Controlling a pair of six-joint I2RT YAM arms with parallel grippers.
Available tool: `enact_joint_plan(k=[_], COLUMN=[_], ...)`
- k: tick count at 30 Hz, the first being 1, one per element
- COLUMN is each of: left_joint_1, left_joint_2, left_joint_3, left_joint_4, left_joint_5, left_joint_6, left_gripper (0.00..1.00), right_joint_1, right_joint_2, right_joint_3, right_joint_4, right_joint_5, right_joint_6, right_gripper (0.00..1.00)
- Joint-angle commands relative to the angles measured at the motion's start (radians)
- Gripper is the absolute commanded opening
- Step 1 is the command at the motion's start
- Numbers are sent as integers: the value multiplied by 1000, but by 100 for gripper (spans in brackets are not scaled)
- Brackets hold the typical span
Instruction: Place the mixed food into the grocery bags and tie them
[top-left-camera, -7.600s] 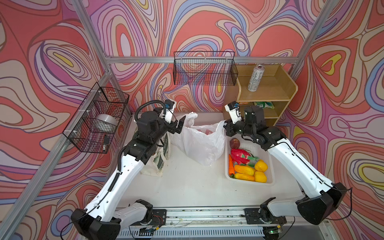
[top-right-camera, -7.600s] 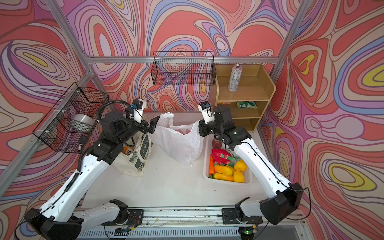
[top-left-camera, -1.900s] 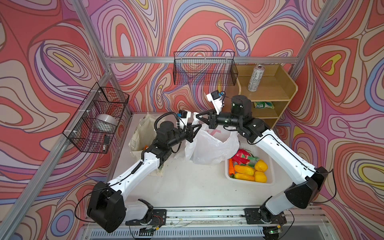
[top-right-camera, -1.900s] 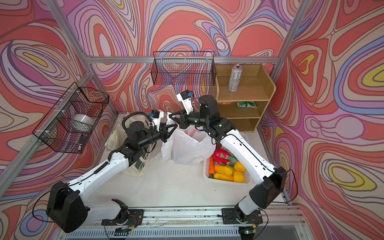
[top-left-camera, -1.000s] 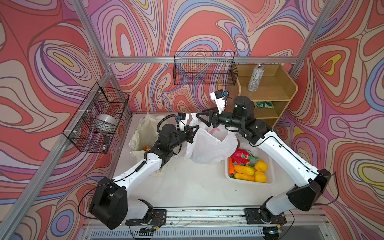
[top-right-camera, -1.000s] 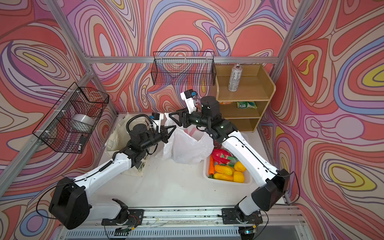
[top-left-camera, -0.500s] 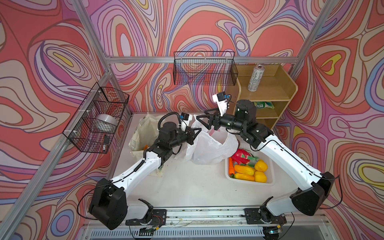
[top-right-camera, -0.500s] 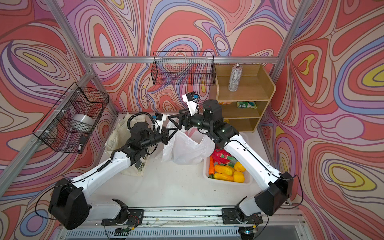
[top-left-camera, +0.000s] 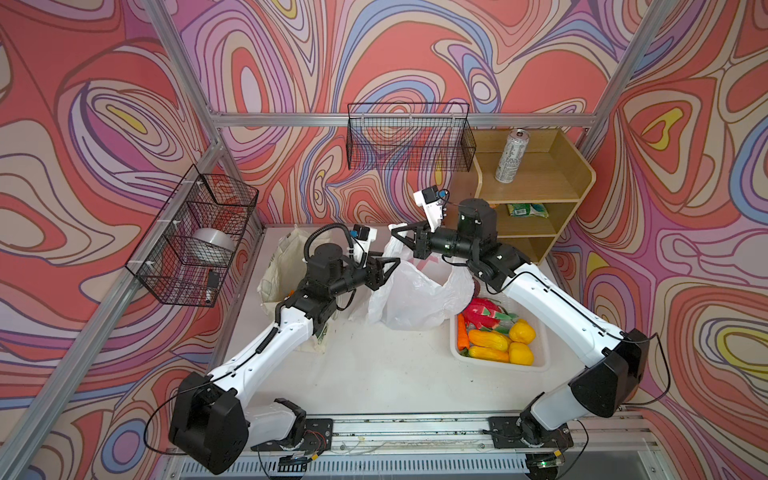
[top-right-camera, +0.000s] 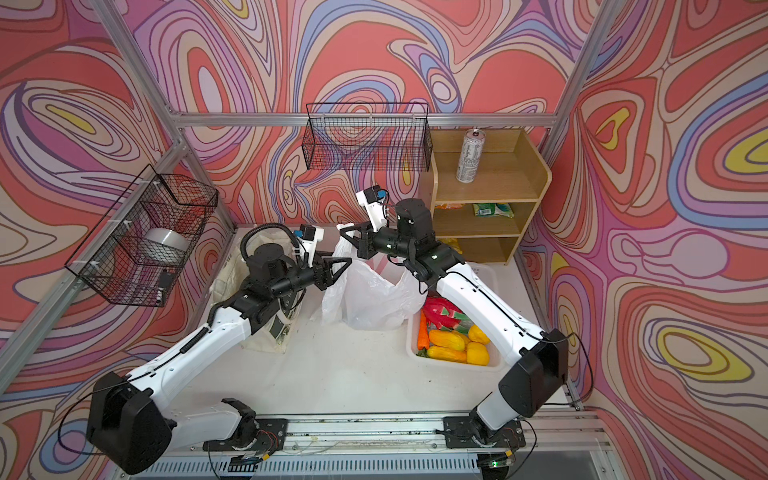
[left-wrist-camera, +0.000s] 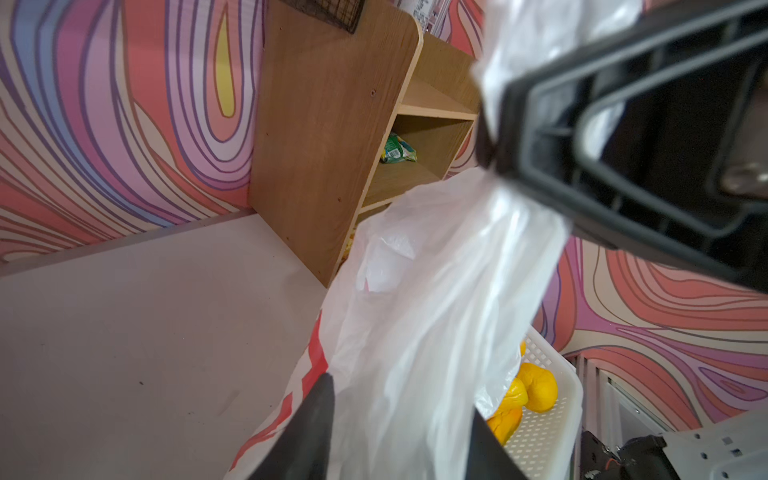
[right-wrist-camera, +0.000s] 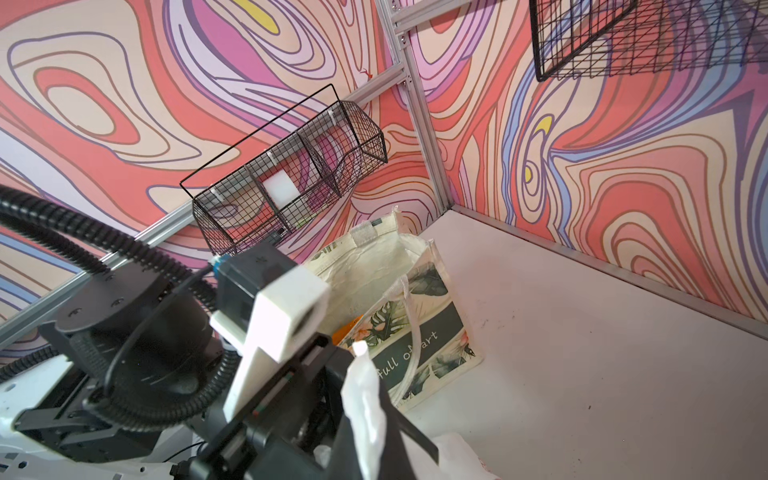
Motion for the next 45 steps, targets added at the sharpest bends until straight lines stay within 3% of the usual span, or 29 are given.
enact_joint_plan(k=[1, 6, 12, 14, 20, 27, 39, 41, 45], left_joint_1=[12, 12, 11, 12, 10, 10, 9, 10, 10], left_joint_2=[-61, -24, 87, 117, 146, 146, 166, 172, 183], left_joint_3=[8, 109, 222, 238, 153, 47, 44, 46, 40], left_joint_4=[-43, -131, -140, -131, -13, 82, 194, 207, 227], left_joint_5=[2, 58, 126, 147, 175, 144, 114, 119, 123], left_joint_6=[67, 154, 168, 160, 74, 10, -81, -91, -108], left_gripper=[58, 58, 58, 53, 36, 39, 38, 33, 9], right_joint_1=[1, 1, 1, 1, 1, 1, 2, 1, 1], right_joint_2=[-44, -38, -31, -33, -42, -41, -45, -43, -36], right_joint_3=[12, 19, 32, 34, 33, 27, 15, 16, 24], right_joint_4=[1, -1, -4, -5, -4, 4, 11, 14, 17], right_joint_5=[-11, -34, -47, -46, -29, -24, -22, -21, -24], right_joint_6=[2, 12, 20, 22, 20, 25, 31, 32, 38], right_gripper=[0, 0, 0, 0, 0, 0, 0, 0, 0])
